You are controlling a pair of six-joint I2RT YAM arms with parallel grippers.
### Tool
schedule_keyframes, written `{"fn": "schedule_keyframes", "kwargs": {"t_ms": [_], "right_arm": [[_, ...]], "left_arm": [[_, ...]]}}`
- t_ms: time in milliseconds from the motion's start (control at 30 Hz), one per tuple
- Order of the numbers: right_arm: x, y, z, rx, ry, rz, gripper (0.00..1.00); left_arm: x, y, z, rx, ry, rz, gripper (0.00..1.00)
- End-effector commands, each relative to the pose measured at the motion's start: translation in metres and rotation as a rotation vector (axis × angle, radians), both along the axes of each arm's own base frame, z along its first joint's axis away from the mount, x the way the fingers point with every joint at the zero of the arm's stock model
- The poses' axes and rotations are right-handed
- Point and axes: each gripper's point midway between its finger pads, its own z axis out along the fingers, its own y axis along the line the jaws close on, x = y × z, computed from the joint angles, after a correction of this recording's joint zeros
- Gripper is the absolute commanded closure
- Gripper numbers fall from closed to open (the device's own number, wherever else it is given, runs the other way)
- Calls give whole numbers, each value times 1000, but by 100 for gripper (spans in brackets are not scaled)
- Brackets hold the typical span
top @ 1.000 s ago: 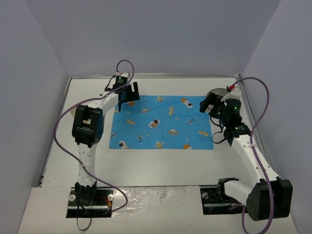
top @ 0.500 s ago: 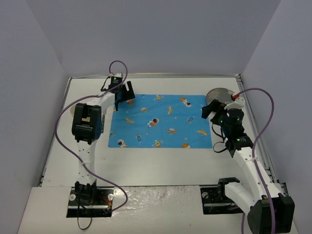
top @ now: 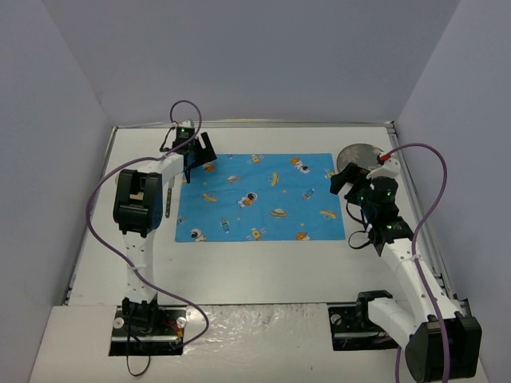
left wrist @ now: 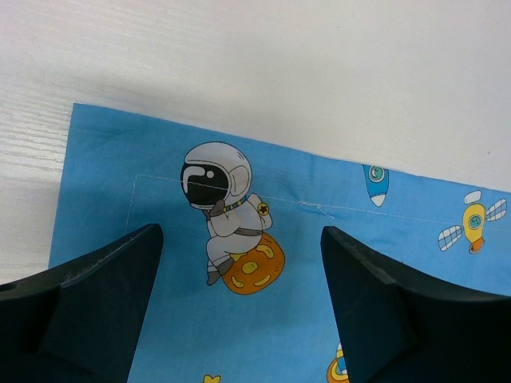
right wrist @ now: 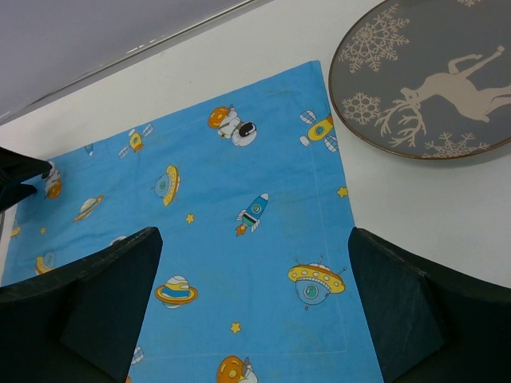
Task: Set the dinner table for one person
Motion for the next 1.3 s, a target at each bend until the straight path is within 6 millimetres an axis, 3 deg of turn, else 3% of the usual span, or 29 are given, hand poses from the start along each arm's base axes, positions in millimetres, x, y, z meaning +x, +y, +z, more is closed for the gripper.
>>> {"fn": "schedule_keyframes", "kwargs": {"t_ms": [0,167,233,467,533,567,633,767,833,900,933,967,1033,1100,1267], "right_arm": [[12,-11,17,28,-55,-56,0],[13,-16,3,92,-9,-69,0],[15,-19,1,107,-4,-70,0],[12,-55,-13,211,30,-211,0],[11,-61,-21,257,50,-228,0],[12,-70,-21,283,39,-255,0],[14,-78,-31,310,63,-275,0],[18,-93,-42,379,45,-287,0],[18,-101,-48,417,44,-306,1],[22,-110,-53,446,7,-310,3],[24,-114,-59,453,14,-327,5],[26,-119,-68,460,33,-350,5],[33,-124,-72,480,18,-365,7],[38,-125,-86,517,34,-364,8],[59,-129,-95,598,-12,-362,9]], "left_arm": [[-15,13,6,-5,43,46,22],[-14,15,37,-5,-5,53,17],[-15,15,62,-5,-44,47,15],[-28,12,159,7,-182,-10,4],[-39,12,177,19,-200,-30,3],[-49,15,201,35,-247,-46,3],[-68,20,223,73,-274,-76,3],[-125,39,257,177,-288,-140,3],[-143,44,258,198,-273,-150,3],[-183,60,277,247,-325,-141,3],[-195,65,279,263,-338,-132,3],[-206,70,268,280,-330,-120,3],[-224,80,274,296,-385,-78,3],[-234,86,252,310,-365,-64,3],[-253,95,222,300,-326,-43,3]]}}
